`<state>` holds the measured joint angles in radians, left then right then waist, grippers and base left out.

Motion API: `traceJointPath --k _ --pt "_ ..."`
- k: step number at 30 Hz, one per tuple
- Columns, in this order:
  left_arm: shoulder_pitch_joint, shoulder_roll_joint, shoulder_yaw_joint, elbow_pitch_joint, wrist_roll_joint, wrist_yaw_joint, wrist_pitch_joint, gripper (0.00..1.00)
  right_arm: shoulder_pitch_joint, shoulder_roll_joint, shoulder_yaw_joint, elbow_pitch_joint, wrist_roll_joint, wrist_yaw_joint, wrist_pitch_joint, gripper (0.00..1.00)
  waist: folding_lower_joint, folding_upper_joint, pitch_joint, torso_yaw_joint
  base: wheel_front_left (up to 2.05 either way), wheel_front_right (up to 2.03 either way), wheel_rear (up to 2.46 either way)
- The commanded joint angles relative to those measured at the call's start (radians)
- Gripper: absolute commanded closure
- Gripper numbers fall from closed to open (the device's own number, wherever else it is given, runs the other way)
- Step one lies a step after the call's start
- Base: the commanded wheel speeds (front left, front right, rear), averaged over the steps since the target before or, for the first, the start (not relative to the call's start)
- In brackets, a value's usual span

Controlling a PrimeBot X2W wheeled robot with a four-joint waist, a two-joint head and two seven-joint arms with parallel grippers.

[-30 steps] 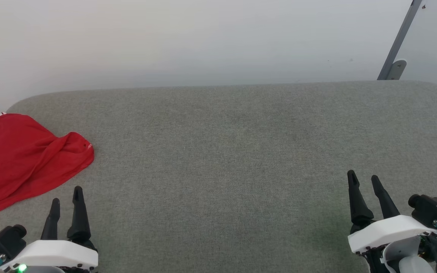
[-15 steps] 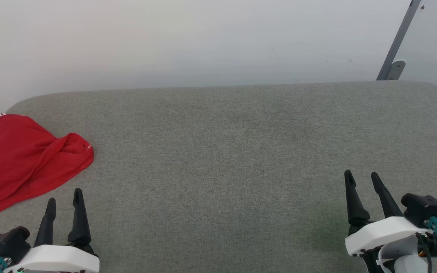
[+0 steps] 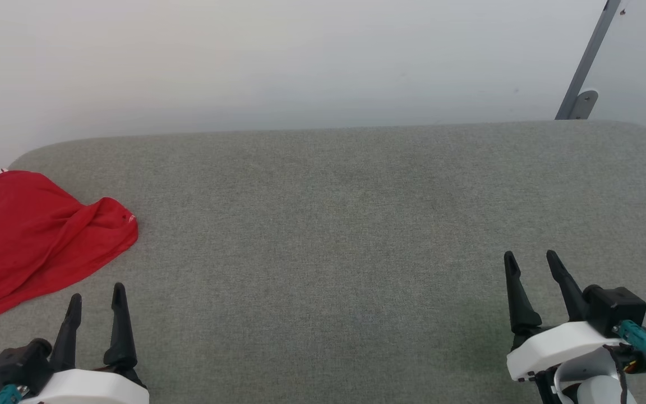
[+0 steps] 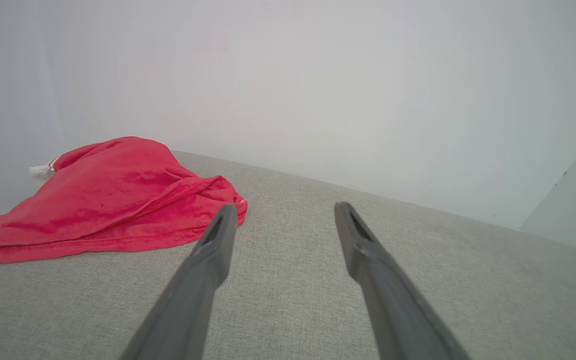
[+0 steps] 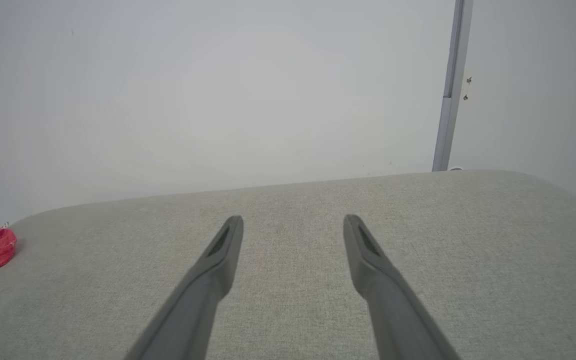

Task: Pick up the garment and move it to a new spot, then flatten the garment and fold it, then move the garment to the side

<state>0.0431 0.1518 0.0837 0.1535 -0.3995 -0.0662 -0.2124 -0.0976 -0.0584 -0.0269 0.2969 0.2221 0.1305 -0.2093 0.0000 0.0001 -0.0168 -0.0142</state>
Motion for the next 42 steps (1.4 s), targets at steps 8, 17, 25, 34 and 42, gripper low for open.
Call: traceJointPath --k 8,17,25,34,42 --pt "0.011 0.001 0.008 -0.009 0.086 -0.015 -0.026 0.0 -0.015 0.0 0.005 -0.003 -0.085 0.0 -0.025 0.0 0.0 -0.0001 -0.001 -0.001 0.0 0.0 0.0" --pt "0.021 -0.004 0.013 -0.013 0.144 -0.024 -0.042 0.0 -0.015 -0.001 0.007 -0.004 -0.153 0.0 -0.043 0.0 0.0 -0.0001 -0.003 -0.002 0.0 0.0 0.0" --pt "0.025 -0.006 0.013 -0.014 0.187 -0.03 -0.054 0.0 -0.015 -0.003 0.009 0.0 -0.203 0.0 -0.056 0.0 0.0 -0.0001 -0.005 -0.002 0.0 0.0 0.0" --pt "0.021 -0.007 0.014 -0.008 0.183 -0.036 -0.054 0.0 -0.015 -0.001 0.008 0.001 -0.204 0.0 -0.055 0.0 0.0 -0.0001 -0.005 -0.001 0.0 0.0 0.0" --pt "0.014 -0.015 0.018 0.001 0.168 -0.038 -0.054 0.0 -0.01 0.003 0.014 -0.002 -0.206 0.0 -0.055 0.0 0.0 -0.0001 -0.006 0.007 0.0 0.0 0.0"
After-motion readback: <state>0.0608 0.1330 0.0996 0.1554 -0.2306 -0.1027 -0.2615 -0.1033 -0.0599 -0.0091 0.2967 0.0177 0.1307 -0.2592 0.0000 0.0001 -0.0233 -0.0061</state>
